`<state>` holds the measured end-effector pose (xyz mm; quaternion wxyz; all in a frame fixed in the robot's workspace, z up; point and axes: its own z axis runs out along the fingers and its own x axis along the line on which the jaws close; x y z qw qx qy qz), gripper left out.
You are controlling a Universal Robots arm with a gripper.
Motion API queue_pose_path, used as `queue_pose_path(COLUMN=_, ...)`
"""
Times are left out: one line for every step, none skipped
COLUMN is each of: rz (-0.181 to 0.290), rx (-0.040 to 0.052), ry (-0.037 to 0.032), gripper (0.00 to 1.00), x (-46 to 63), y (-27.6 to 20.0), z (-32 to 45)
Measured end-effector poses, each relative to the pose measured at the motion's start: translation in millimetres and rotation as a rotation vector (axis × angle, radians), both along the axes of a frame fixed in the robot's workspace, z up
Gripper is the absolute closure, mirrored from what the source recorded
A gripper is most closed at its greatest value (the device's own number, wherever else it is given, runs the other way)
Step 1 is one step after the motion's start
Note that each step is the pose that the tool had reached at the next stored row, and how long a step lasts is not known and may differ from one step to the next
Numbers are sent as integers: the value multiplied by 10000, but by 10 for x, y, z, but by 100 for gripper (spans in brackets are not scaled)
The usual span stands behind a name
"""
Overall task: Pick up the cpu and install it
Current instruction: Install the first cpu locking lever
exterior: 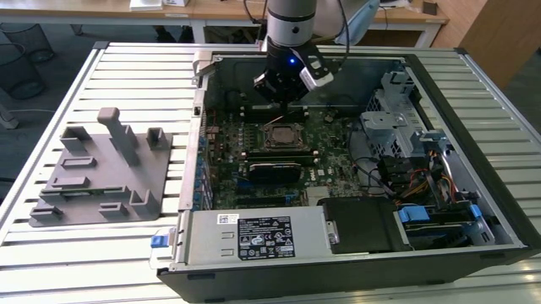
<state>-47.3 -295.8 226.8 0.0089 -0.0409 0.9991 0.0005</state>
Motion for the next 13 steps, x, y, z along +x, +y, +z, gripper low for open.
queue_pose_path(rz=0, rx=-1, ry=1, gripper=89, x=7, y=0, z=-7)
queue_pose_path(rz=0, rx=0, ry=0, gripper=89, x=16, y=1, z=-14)
queue_pose_path(rz=0, rx=-1, ry=1, gripper=89, x=26, y=4, z=-21)
queue_pose_path(rz=0, rx=0, ry=0, gripper=89, x=40, y=8, z=-30)
queue_pose_path(rz=0, rx=0, ry=1, gripper=89, x=52, y=9, z=-42)
queue_pose_path(rz=0, rx=0, ry=1, gripper=89, x=61, y=11, z=-54)
queue_pose_path(rz=0, rx=1, ry=1, gripper=89, x=69, y=13, z=-65)
queue_pose_path(rz=-1, rx=1, ry=1, gripper=89, x=77, y=14, z=-77)
queue_pose_path(rz=0, rx=1, ry=1, gripper=89, x=84, y=14, z=-89)
queue_pose_path(rz=-1, rx=2, ry=1, gripper=89, x=90, y=14, z=-103)
queue_pose_path(rz=-1, rx=2, ry=1, gripper=89, x=100, y=15, z=-118)
queue_pose_path(rz=0, rx=3, ry=1, gripper=89, x=110, y=16, z=-134)
queue_pose_path(rz=0, rx=3, ry=1, gripper=89, x=118, y=16, z=-152)
